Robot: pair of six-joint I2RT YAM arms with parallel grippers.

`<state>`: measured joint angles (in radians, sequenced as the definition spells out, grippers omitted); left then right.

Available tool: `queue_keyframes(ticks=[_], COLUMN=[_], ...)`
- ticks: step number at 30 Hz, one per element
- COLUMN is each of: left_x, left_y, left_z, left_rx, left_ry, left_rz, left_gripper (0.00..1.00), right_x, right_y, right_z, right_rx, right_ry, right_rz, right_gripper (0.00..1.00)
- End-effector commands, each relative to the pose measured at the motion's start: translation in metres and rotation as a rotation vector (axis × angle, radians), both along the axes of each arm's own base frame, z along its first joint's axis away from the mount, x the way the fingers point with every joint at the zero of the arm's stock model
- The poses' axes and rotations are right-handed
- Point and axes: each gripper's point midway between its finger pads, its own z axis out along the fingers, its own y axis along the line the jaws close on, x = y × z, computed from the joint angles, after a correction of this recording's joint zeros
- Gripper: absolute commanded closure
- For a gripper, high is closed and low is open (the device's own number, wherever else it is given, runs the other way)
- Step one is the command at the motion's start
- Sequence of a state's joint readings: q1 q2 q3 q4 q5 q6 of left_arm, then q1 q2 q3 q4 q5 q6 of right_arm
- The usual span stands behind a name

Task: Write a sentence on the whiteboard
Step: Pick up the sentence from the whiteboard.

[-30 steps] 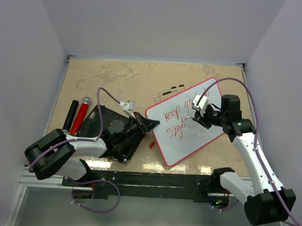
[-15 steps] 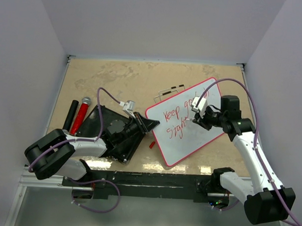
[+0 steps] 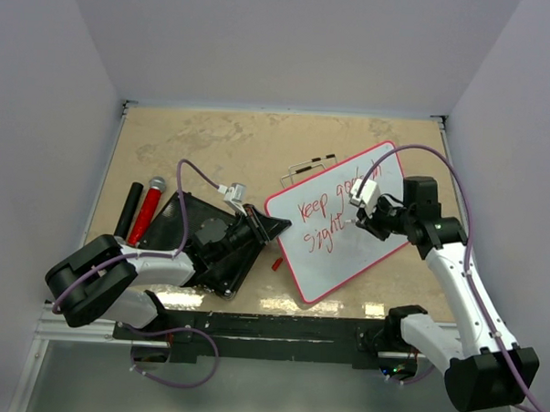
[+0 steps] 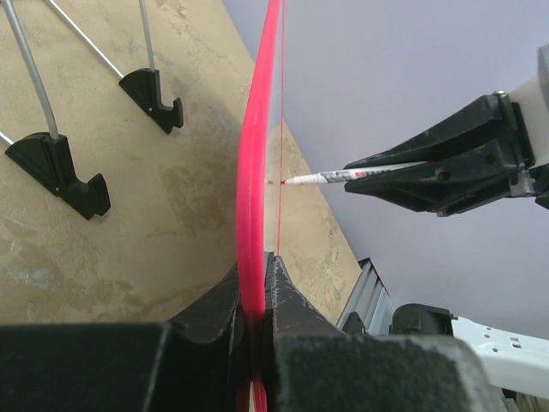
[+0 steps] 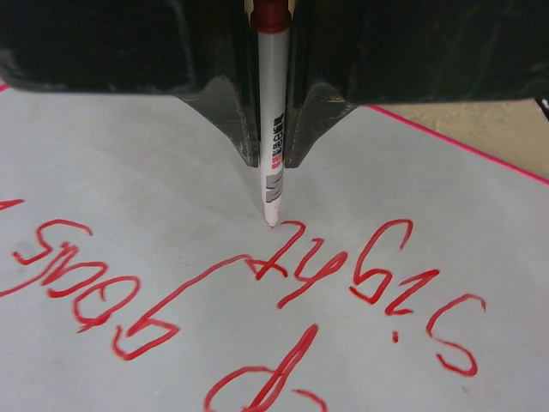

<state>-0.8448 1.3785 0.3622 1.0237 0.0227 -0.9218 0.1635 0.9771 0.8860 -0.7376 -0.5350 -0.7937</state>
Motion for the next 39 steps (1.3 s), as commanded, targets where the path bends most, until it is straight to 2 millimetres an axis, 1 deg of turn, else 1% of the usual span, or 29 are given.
queue_keyframes(ticks=[1,3,7,10,15,20,23,28,31,32,34,35,36,39], left_x=[-0.008,-0.008,-0.008,-0.009,-0.009,-0.011,-0.011,-0.011,-0.011,-0.011,-0.010,-0.011,-0.010,-0.008], left_y=[-0.008,-0.007,-0.007,-0.006,-0.006,-0.006,-0.006,-0.007,-0.007,-0.008,-0.006,-0.007,-0.007,-0.005], left_z=[0.007,0.007,0.006,0.006,0.006,0.004,0.005,0.005,0.007,0.006,0.005,0.005,0.003,0.003], left_rx=[0.024,0.025,0.026,0.025,0.025,0.028,0.026,0.025,0.029,0.030,0.035,0.038,0.043,0.053], left_ry=[-0.080,-0.081,-0.083,-0.081,-0.081,-0.081,-0.081,-0.084,-0.089,-0.088,-0.087,-0.088,-0.088,-0.095], left_rz=[-0.065,-0.062,-0.063,-0.062,-0.063,-0.068,-0.070,-0.072,-0.074,-0.075,-0.071,-0.074,-0.074,-0.068], left_gripper=[1.00,1.00,1.00,1.00,1.00,1.00,1.00,1.00,1.00,1.00,1.00,1.00,1.00,1.00], right_x=[0.014,0.013,0.010,0.006,0.003,0.003,0.003,0.008,0.007,0.005,0.002,-0.001,0.001,0.002], right_y=[0.004,0.003,-0.002,-0.005,-0.011,-0.011,-0.010,-0.009,-0.008,-0.008,-0.006,-0.006,-0.004,-0.004], right_z=[0.040,0.040,0.027,0.022,0.018,0.010,-0.001,-0.016,-0.016,-0.009,0.019,0.040,0.064,0.093], right_rx=[0.068,0.066,0.030,0.009,-0.021,-0.035,-0.042,-0.047,-0.047,-0.045,-0.016,0.008,0.035,0.062], right_ry=[-0.132,-0.128,-0.103,-0.093,-0.085,-0.055,-0.024,0.011,0.019,0.002,-0.064,-0.131,-0.185,-0.246], right_rz=[-0.042,-0.046,-0.054,-0.053,-0.059,-0.052,-0.042,-0.037,-0.029,-0.024,-0.014,-0.020,-0.031,-0.052], right_gripper=[1.00,1.00,1.00,1.00,1.00,1.00,1.00,1.00,1.00,1.00,1.00,1.00,1.00,1.00])
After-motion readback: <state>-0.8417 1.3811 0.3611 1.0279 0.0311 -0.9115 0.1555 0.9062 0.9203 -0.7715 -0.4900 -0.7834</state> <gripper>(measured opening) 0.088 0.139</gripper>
